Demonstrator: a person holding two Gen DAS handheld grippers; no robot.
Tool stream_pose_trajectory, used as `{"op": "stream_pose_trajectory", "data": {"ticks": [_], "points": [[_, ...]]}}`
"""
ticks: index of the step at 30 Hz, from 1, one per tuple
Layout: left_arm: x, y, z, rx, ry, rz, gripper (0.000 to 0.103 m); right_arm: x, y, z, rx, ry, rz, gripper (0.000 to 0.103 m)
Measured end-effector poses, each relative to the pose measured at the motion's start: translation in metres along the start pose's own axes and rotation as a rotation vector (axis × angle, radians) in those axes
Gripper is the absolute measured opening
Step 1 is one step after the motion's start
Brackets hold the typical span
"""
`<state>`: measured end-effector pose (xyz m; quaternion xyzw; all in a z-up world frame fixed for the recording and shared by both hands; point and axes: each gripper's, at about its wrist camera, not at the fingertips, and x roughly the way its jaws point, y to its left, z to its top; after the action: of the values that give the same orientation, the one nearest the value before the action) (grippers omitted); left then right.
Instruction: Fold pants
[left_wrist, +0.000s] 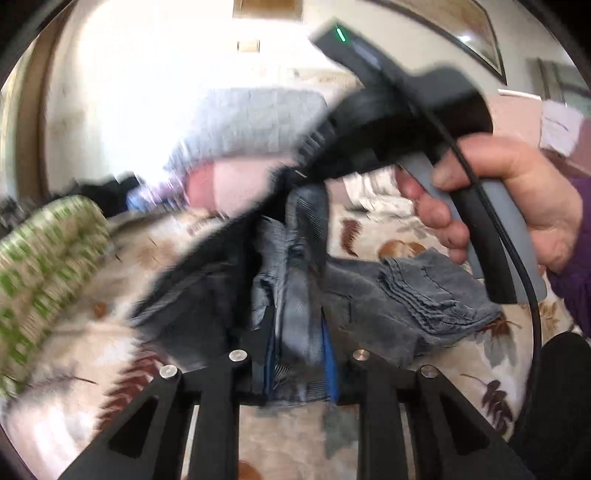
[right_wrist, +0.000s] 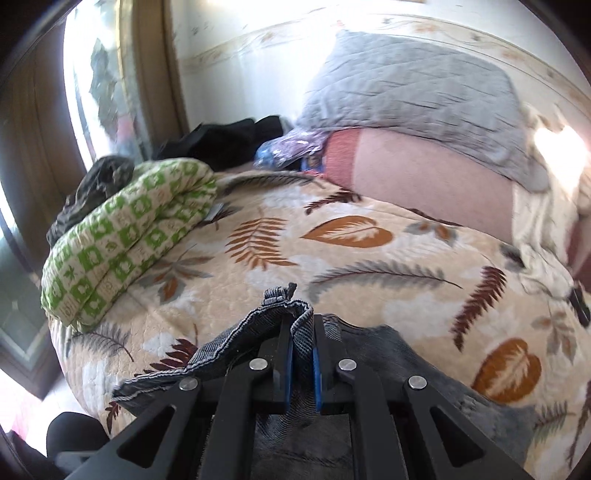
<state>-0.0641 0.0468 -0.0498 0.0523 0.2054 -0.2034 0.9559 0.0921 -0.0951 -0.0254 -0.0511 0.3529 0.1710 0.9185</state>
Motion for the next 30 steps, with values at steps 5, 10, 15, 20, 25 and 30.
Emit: {"op": "stream_pose_trajectory", "data": {"ticks": [5,10,15,20,25,30], "points": [[-0.025,-0.011,-0.007,0.076,-0.086,0.202,0.069,-0.018,-0.031,-0.01,0.055,-0.027,0.004,0.008],[-0.019,-0.008,-0.005,0.069,-0.115,0.259,0.094,-0.021,-0.033,-0.015,0.057,-0.039,0.028,0.008],[0.007,0.015,-0.004,0.0,0.0,0.306,0.094,-0.023,-0.025,-0.014,0.039,-0.051,0.05,0.008],[0.011,0.024,-0.005,-0.025,-0.021,0.268,0.094,-0.02,-0.027,-0.014,0.045,-0.045,0.05,0.008],[0.027,0.005,0.004,0.073,-0.022,0.173,0.093,-0.019,-0.031,-0.013,0.056,-0.052,0.045,0.008],[0.041,-0.024,0.018,0.185,-0.009,0.1,0.045,-0.023,-0.043,-0.016,0.07,-0.069,0.038,0.008]]}}
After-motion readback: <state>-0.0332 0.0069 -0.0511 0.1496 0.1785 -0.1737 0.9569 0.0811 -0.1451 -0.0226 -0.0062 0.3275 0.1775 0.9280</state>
